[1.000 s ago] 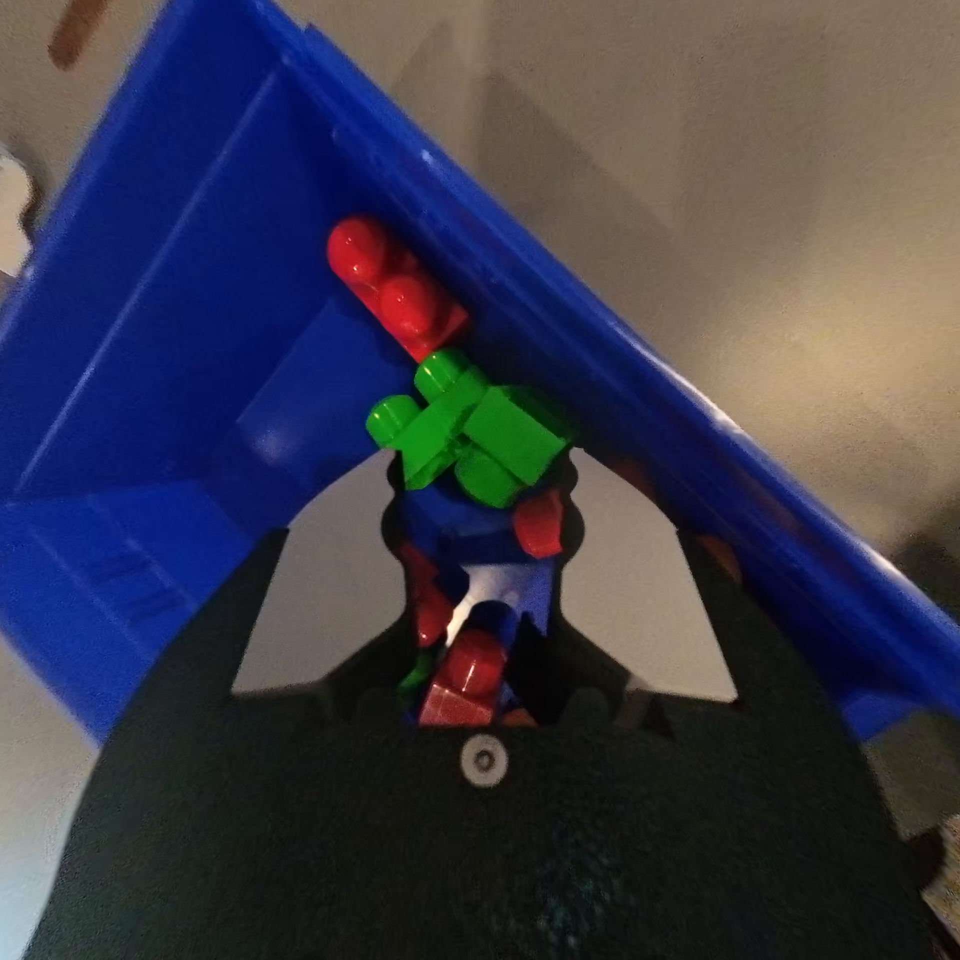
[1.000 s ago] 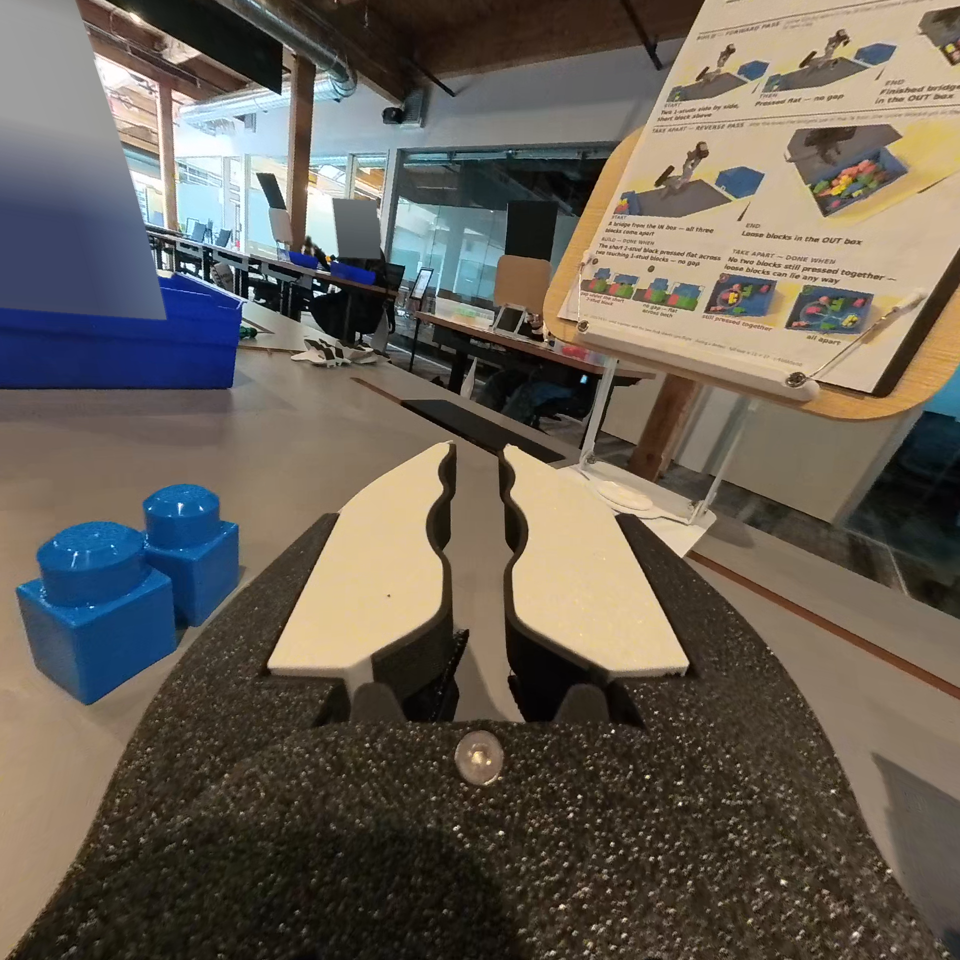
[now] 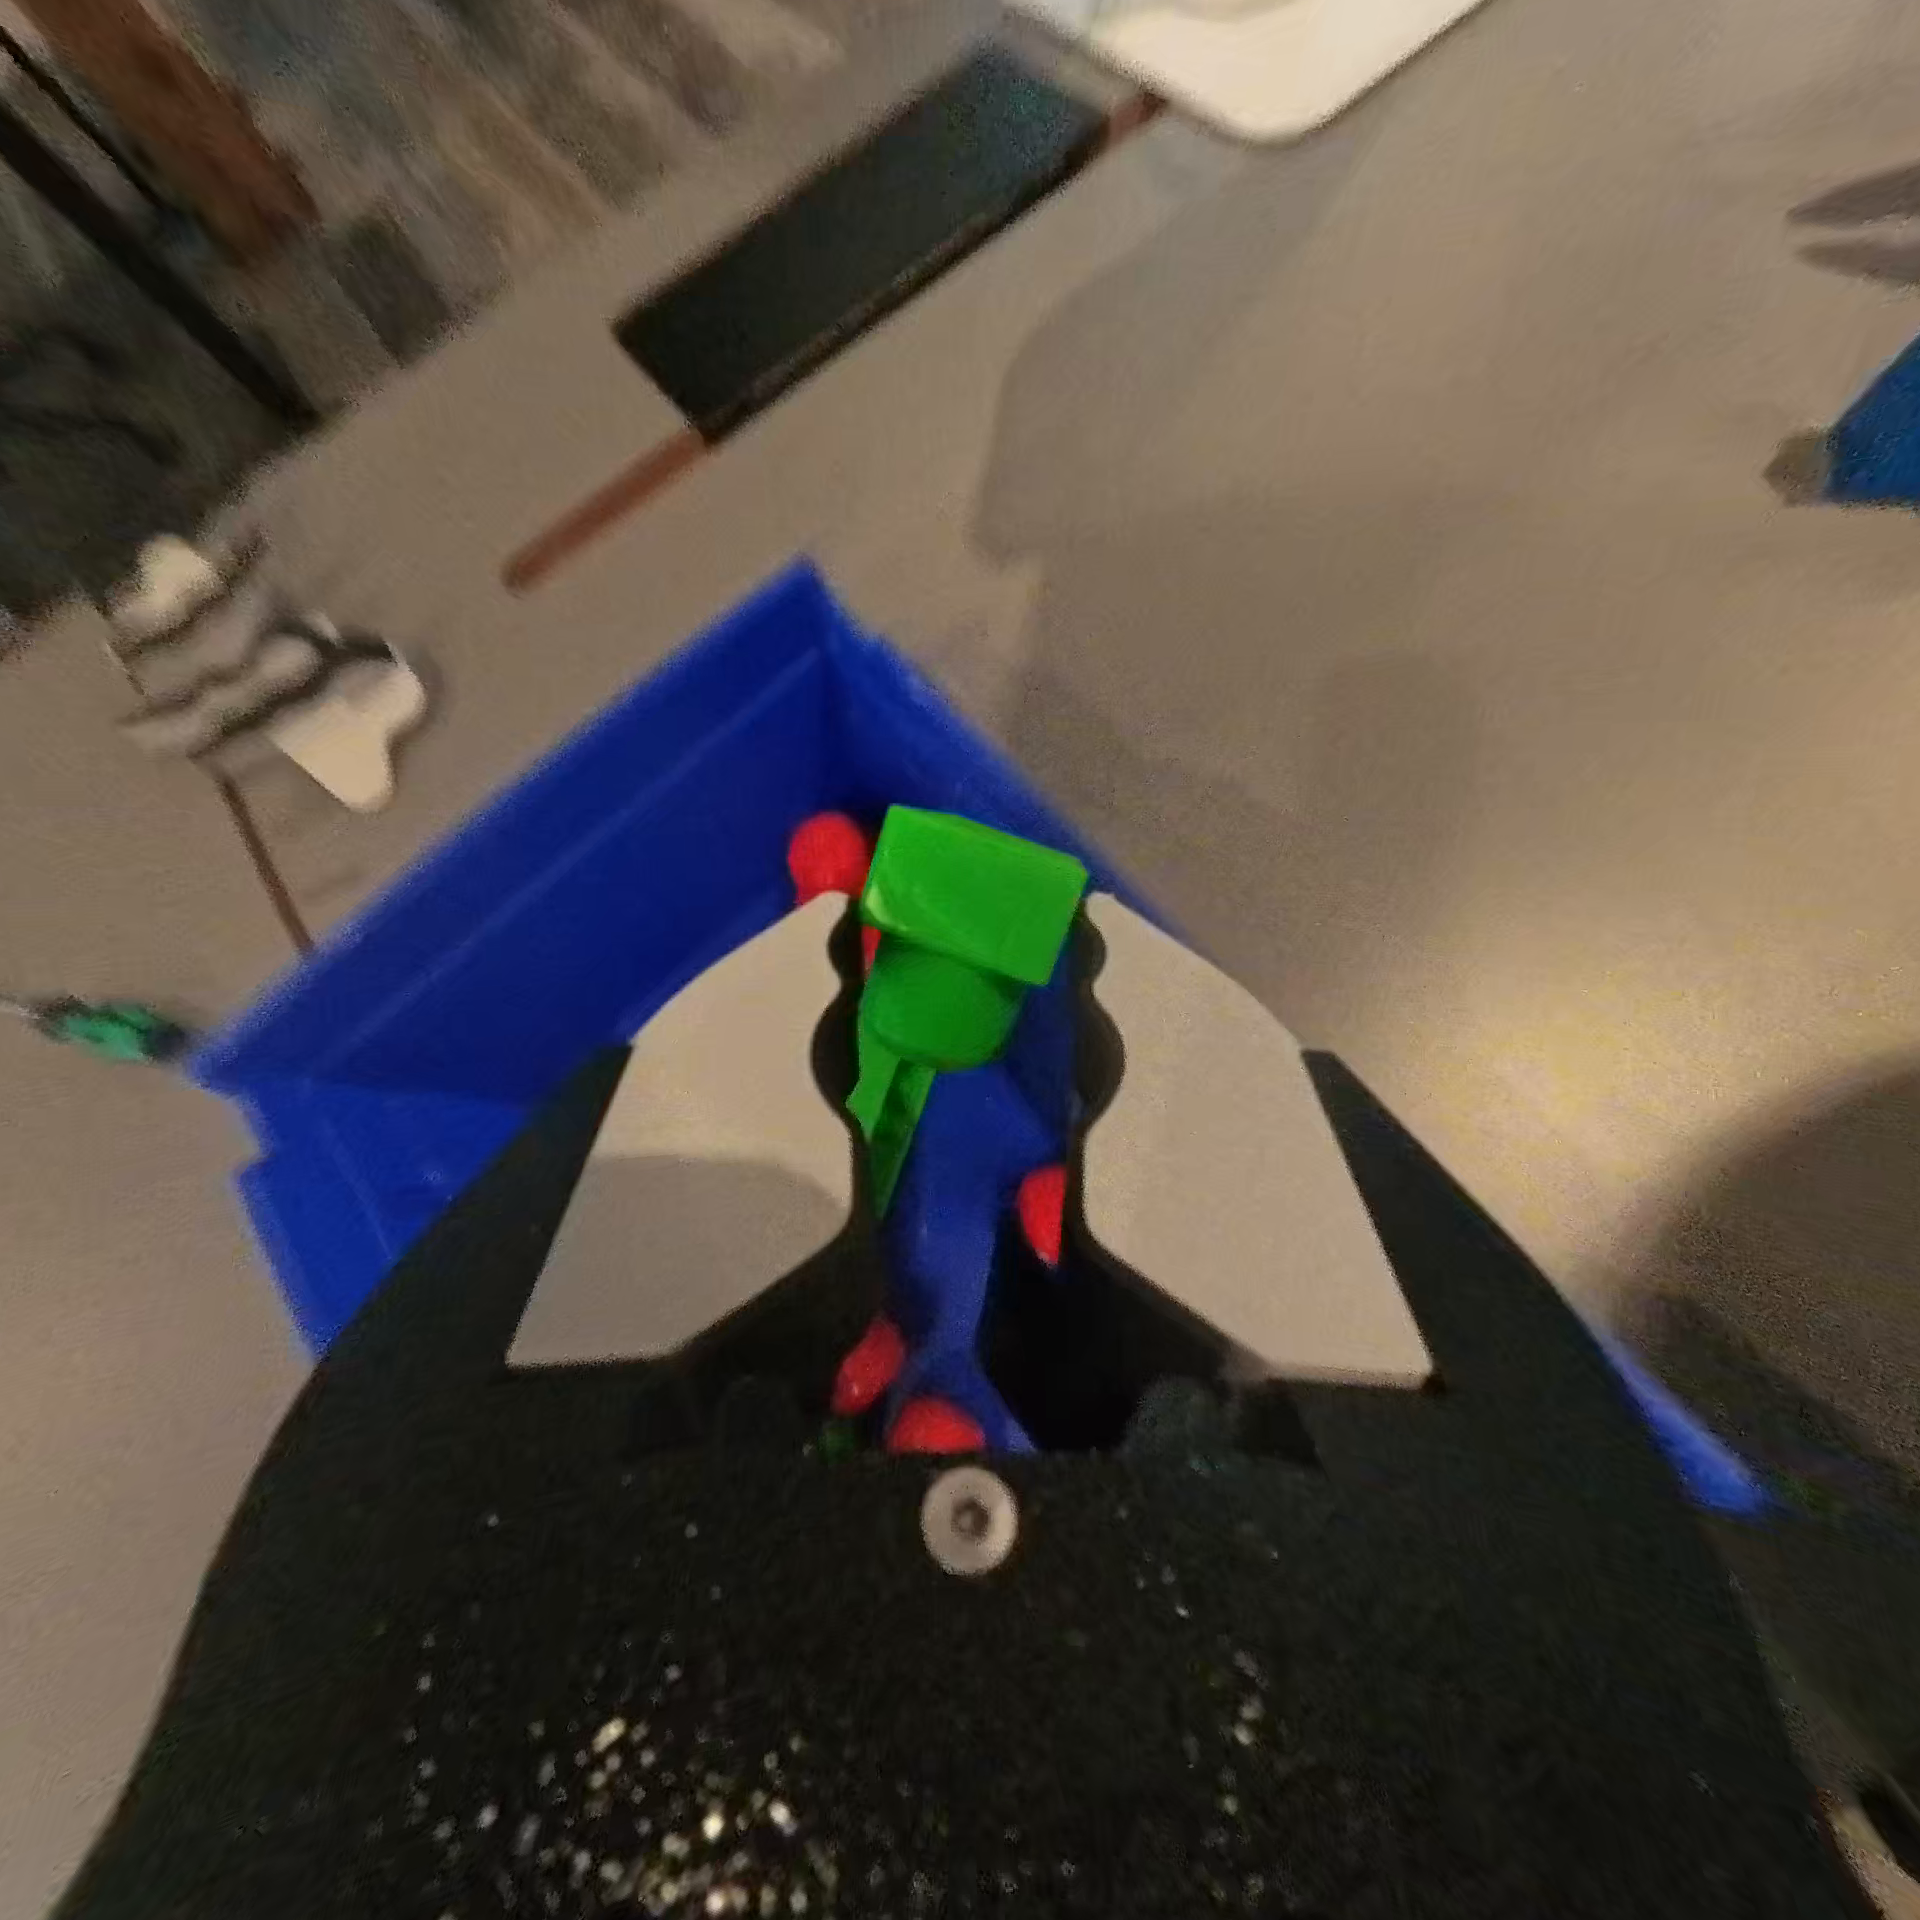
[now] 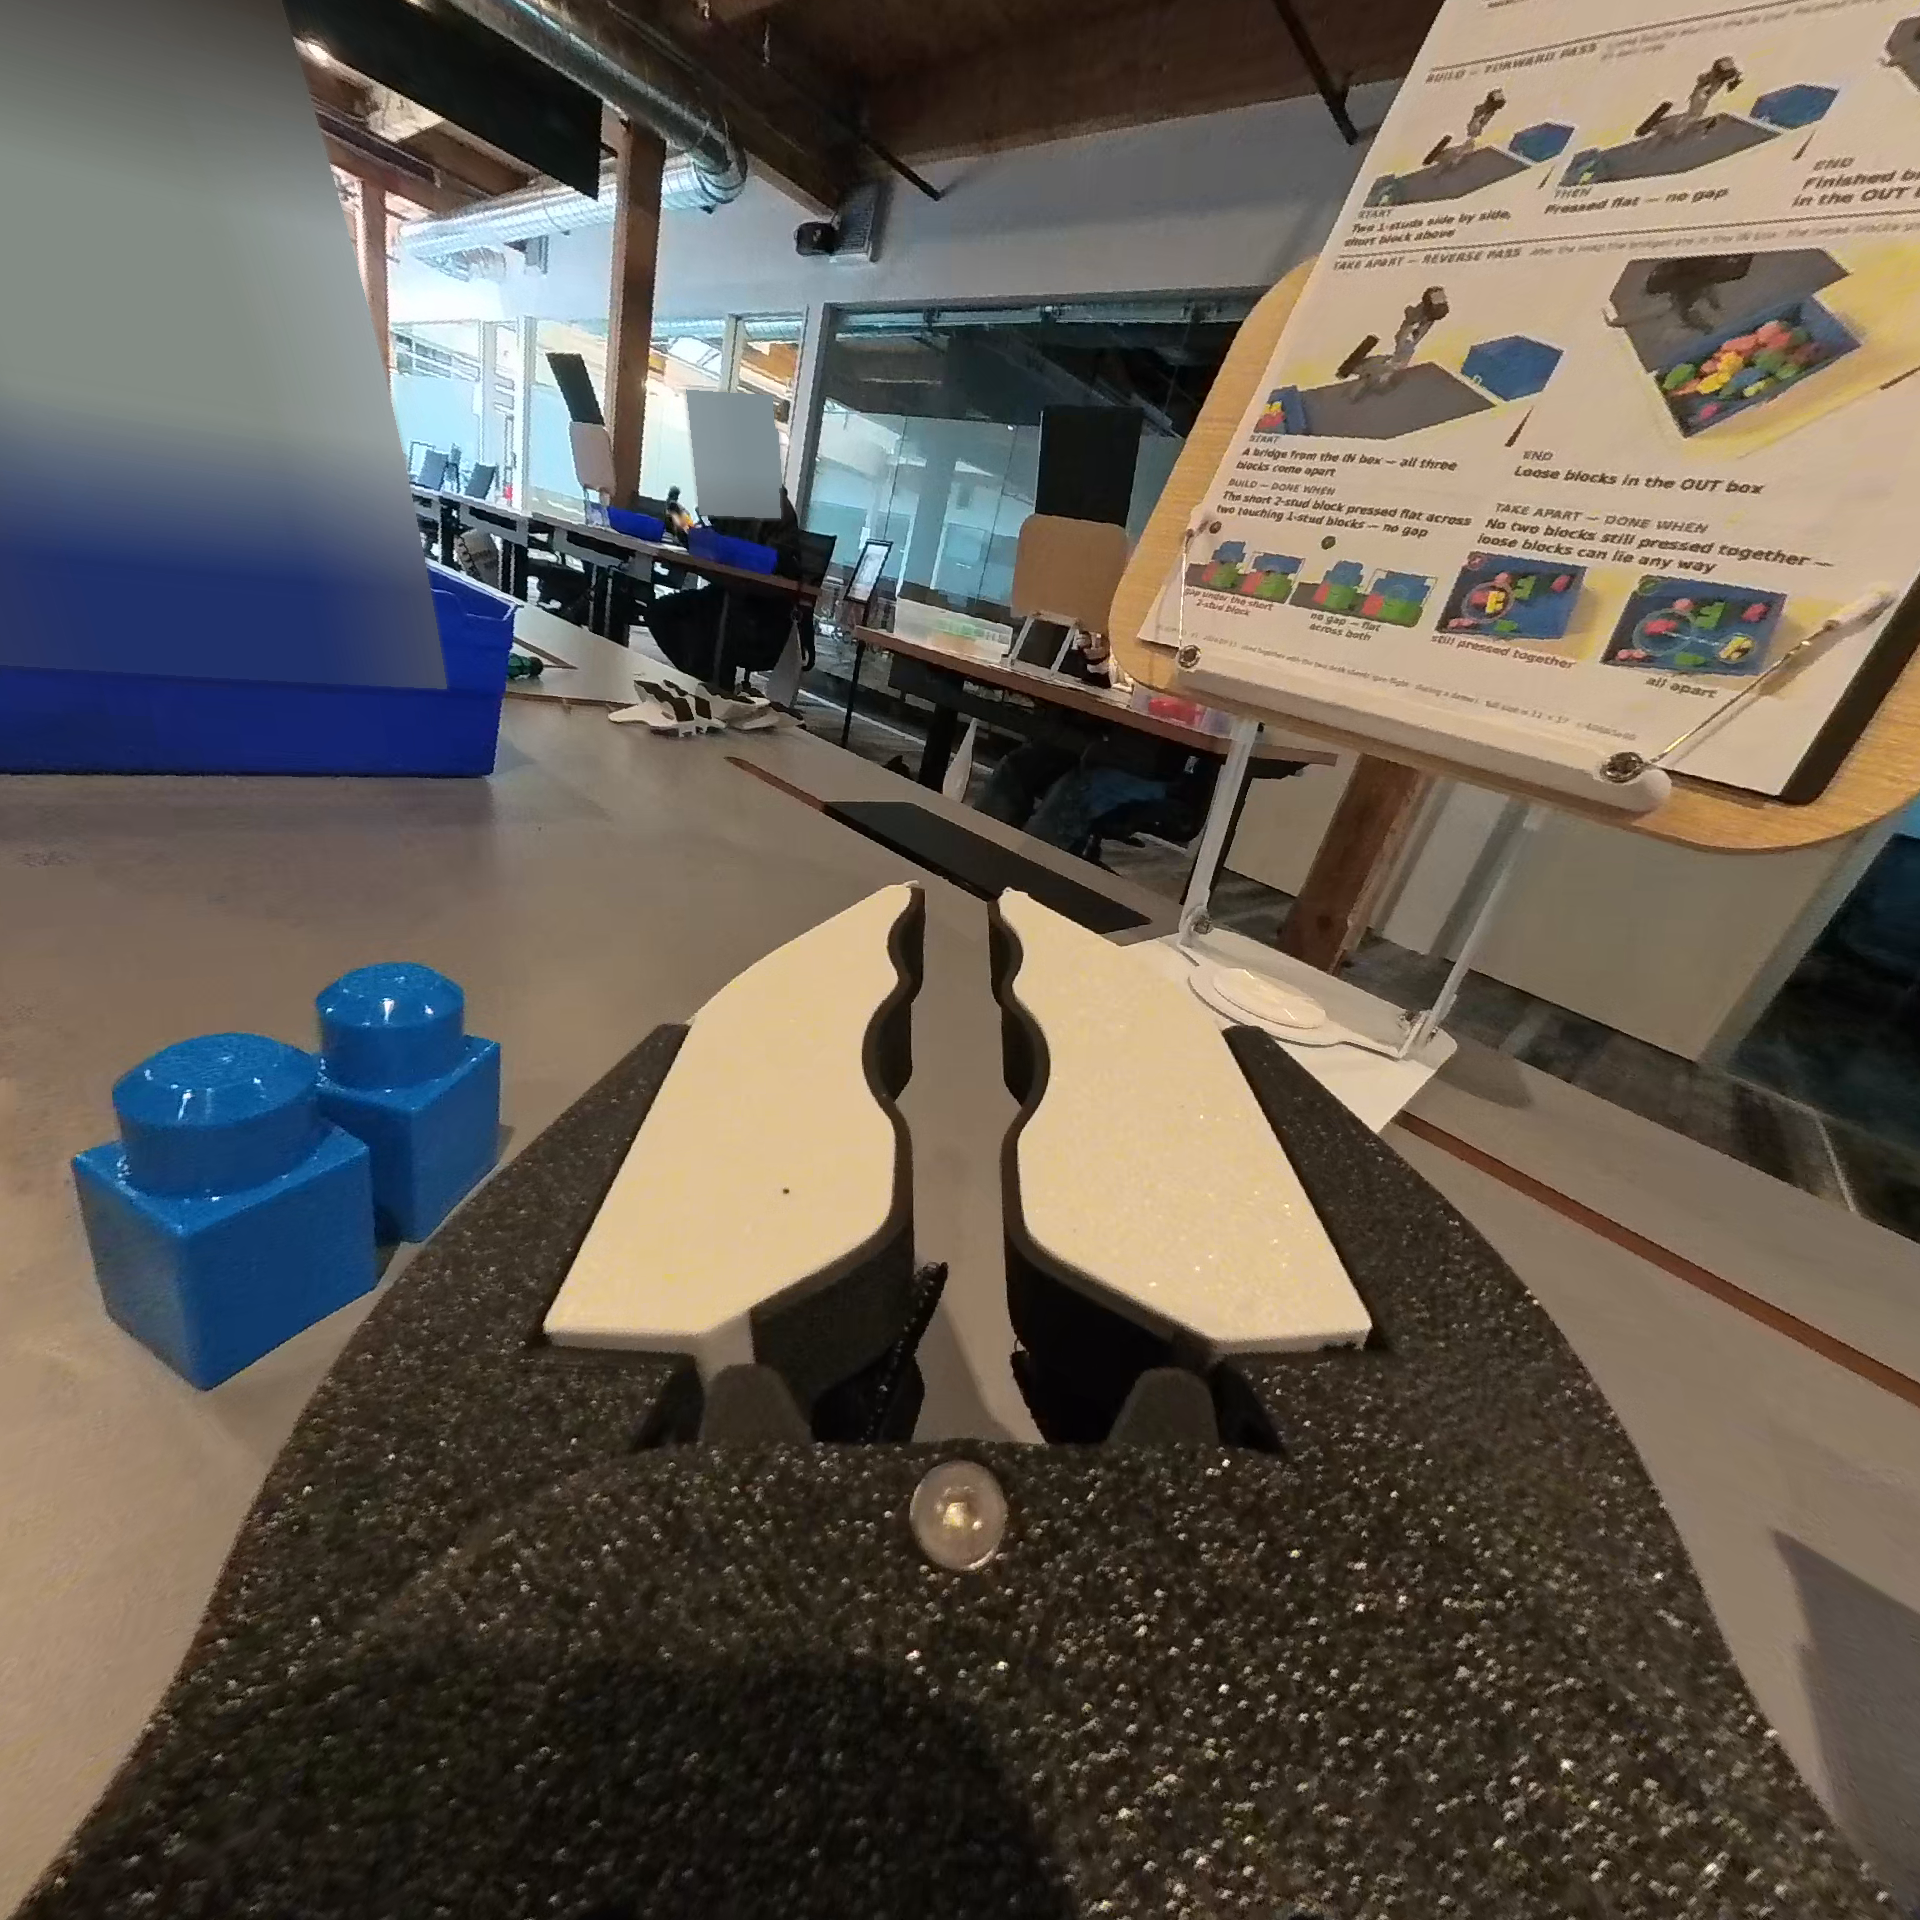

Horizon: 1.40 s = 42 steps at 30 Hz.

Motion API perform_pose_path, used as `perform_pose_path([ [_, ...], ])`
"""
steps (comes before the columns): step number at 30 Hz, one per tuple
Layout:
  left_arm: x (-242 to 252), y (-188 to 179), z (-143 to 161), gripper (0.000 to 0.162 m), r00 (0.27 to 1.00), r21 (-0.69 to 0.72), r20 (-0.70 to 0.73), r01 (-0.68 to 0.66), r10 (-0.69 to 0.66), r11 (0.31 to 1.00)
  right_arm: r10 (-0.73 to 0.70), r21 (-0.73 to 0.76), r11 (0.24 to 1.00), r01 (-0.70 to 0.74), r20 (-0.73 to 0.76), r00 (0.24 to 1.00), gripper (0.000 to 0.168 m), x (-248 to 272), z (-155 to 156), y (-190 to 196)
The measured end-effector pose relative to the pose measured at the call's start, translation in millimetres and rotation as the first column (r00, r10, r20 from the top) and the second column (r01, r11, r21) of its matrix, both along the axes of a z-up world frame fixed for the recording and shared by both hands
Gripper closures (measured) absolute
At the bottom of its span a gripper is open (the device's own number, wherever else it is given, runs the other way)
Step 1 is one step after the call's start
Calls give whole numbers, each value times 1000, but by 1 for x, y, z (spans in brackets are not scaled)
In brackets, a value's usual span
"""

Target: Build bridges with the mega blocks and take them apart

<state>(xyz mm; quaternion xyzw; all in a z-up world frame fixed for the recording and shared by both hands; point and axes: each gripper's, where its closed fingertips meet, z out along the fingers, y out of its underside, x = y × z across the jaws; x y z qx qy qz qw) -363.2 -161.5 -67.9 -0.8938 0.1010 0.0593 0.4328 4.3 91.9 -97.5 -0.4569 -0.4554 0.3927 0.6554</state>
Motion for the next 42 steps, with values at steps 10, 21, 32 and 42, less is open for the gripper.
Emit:
perform_pose_path([
  [10,190,56,3,125,910,154,-377,248,-175,956,39,6,999,-39,2,999,159,-2,0,-6],
  [21,272,209,-70,125,864,-13,-302,419,-403,908,33,-78,996,-41,-102,994,160,18,12,3],
  [32,305,259,-104,125,814,-149,-281,487,-509,861,17,-116,993,-34,-139,990,161,24,15,10],
  [42,312,260,-102,124,777,-159,-359,495,-517,854,10,-129,991,-29,-145,989,161,25,15,11],
])
